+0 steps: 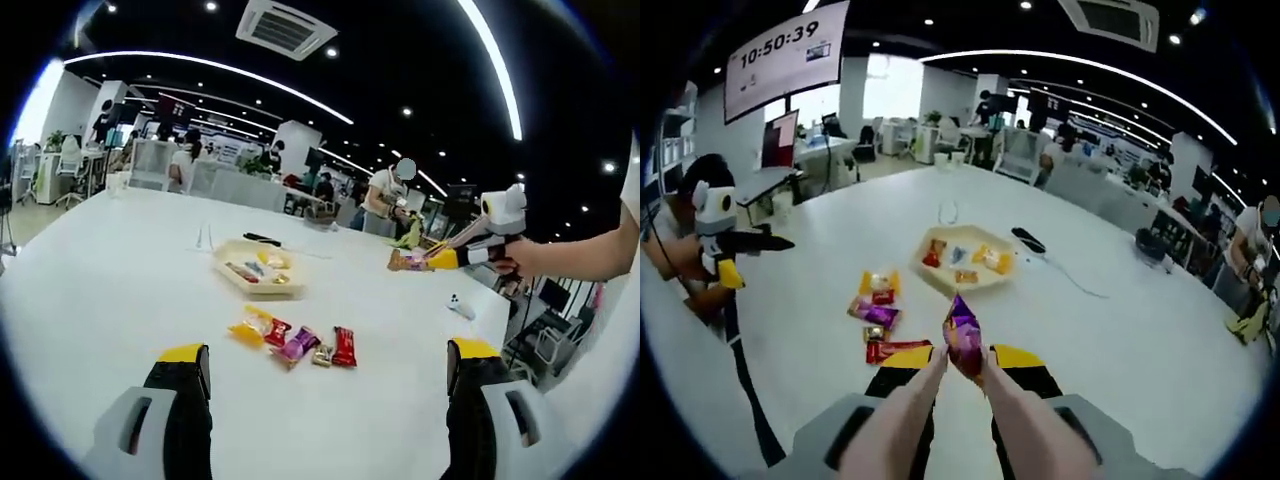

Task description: Place the target food into the container with the food tongs after gripping and lifting it, then release it inside without dropping or visibly crushing the food.

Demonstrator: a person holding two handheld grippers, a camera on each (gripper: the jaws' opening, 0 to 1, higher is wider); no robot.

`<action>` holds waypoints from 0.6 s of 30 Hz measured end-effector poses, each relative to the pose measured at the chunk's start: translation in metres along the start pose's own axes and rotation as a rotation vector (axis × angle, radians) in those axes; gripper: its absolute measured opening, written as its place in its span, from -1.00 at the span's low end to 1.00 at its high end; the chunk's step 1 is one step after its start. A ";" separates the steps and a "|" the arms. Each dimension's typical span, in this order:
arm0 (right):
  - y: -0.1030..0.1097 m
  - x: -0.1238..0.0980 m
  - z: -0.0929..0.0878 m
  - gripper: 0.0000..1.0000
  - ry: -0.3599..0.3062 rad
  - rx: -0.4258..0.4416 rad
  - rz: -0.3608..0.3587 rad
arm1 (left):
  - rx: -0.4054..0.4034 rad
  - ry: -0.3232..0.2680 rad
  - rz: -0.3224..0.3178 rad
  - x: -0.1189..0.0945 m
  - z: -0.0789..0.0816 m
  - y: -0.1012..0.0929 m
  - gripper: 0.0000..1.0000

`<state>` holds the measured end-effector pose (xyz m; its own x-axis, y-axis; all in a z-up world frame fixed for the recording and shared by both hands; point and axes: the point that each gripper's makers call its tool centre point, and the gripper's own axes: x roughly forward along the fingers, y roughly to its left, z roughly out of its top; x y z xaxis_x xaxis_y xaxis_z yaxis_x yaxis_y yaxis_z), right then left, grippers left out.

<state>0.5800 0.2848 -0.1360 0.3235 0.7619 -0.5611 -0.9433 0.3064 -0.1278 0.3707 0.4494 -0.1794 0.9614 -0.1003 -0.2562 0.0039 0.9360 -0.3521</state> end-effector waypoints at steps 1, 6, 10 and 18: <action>-0.004 -0.003 0.001 -0.61 -0.003 0.004 -0.012 | 0.004 0.001 -0.005 0.000 0.000 -0.001 0.99; 0.007 -0.003 0.005 -0.61 -0.043 0.051 -0.042 | 0.054 0.052 -0.054 0.000 -0.004 -0.012 0.99; 0.033 0.009 0.002 -0.61 -0.068 0.077 -0.006 | 0.072 0.055 -0.039 -0.003 0.003 -0.013 0.99; 0.041 0.013 0.000 -0.60 -0.125 0.201 0.052 | 0.061 0.036 0.043 0.006 0.016 -0.015 0.99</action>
<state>0.5458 0.3067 -0.1488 0.2930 0.8405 -0.4557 -0.9293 0.3624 0.0709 0.3807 0.4408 -0.1610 0.9505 -0.0708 -0.3025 -0.0194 0.9583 -0.2852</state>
